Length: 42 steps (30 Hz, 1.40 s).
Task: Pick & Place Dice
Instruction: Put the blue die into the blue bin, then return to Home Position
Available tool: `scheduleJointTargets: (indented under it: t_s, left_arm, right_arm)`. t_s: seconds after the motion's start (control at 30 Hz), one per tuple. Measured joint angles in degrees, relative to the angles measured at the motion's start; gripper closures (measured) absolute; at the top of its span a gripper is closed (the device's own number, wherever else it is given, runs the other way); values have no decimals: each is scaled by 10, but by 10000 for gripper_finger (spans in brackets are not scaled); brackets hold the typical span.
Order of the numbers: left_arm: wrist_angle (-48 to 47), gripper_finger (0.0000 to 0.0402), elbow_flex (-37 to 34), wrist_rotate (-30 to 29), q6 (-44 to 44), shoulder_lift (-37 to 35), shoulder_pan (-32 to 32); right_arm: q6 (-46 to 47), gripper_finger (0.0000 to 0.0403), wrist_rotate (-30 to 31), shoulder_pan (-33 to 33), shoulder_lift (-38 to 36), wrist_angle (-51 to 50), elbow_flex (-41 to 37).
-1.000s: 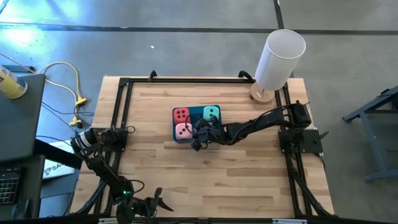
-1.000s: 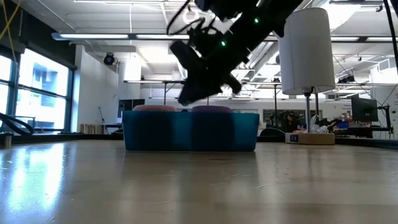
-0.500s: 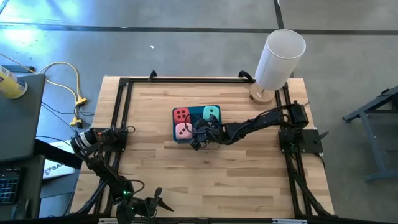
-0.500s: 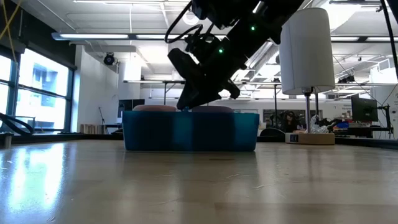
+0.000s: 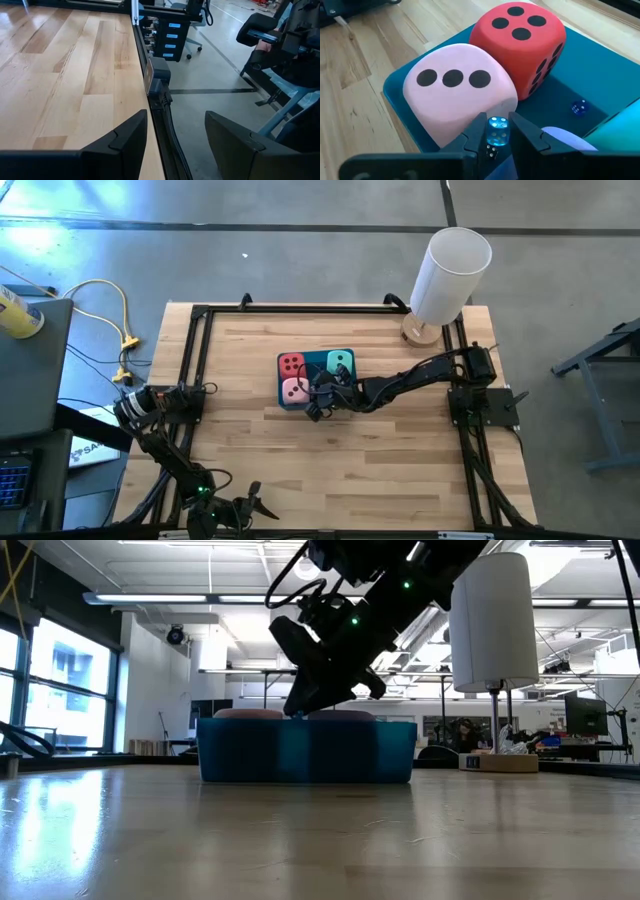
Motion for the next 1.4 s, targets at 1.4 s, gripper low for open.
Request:
scheduleJointTargets:
  t_s: [1.4]
  left_arm:
    - [0,210,0,0,0,0,0]
  right_arm:
    - [-23,252,39,6,0,28,0]
